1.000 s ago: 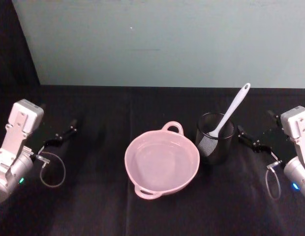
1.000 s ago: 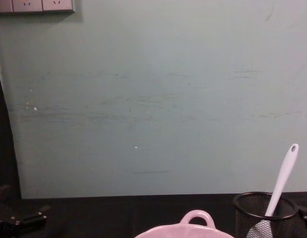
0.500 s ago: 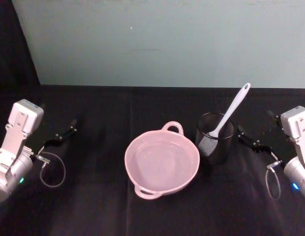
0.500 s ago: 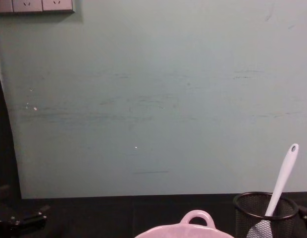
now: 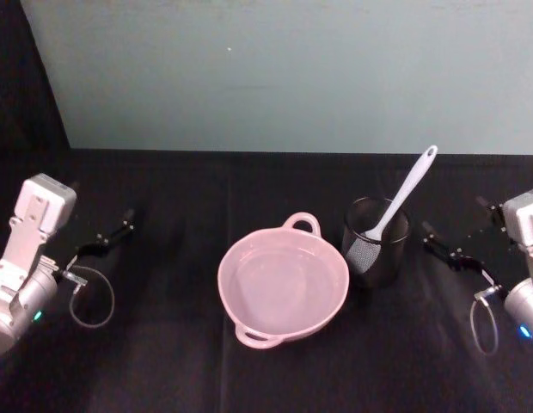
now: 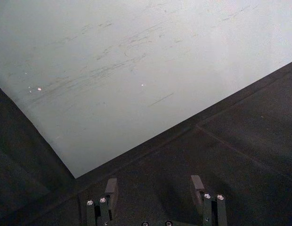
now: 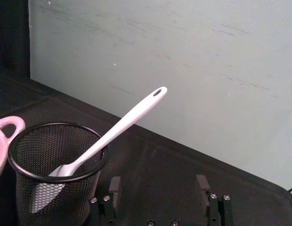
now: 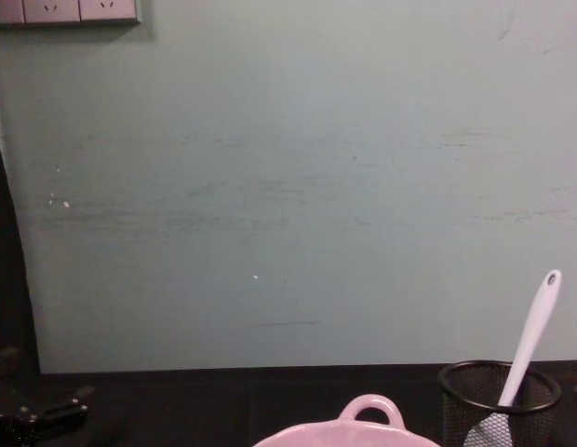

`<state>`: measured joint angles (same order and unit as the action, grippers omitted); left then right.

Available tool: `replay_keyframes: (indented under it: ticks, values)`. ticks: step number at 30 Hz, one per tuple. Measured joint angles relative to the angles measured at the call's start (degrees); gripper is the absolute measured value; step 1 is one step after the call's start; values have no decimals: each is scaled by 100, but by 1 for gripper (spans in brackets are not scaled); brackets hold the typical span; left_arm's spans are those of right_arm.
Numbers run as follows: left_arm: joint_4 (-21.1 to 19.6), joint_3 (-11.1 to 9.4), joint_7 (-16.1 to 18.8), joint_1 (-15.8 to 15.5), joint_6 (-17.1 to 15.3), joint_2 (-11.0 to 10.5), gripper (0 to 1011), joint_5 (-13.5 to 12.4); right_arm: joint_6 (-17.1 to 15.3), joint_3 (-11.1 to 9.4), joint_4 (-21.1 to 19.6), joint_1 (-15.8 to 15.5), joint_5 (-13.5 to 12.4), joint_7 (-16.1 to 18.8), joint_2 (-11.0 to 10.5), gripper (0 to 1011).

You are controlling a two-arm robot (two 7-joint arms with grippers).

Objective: Use the one hand to pick up the spoon and stir the clear water in the bowl.

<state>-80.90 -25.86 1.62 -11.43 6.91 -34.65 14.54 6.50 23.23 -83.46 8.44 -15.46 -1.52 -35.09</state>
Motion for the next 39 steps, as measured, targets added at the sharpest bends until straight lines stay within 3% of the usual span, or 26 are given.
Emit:
replay_keyframes:
  ticks: [10, 18, 26, 30, 39]
  values:
    - [0, 0, 0, 0, 0, 0, 1005, 0, 44, -365, -440, -493, -220, 39, -87, 1003]
    - [0, 0, 0, 0, 0, 0, 1005, 0, 188, -675, -678, -777, -709, 360, -36, 1003]
    - [0, 0, 0, 0, 0, 0, 1005, 0, -55, -1000, -846, -820, -1747, 1041, 179, 1003]
    - [0, 0, 0, 0, 0, 0, 1005, 1, -359, -1074, -714, -611, -2252, 1448, 353, 1003]
    - [0, 0, 0, 0, 0, 0, 1005, 0, -1156, -1157, -226, -82, -3026, 1885, 741, 1003]
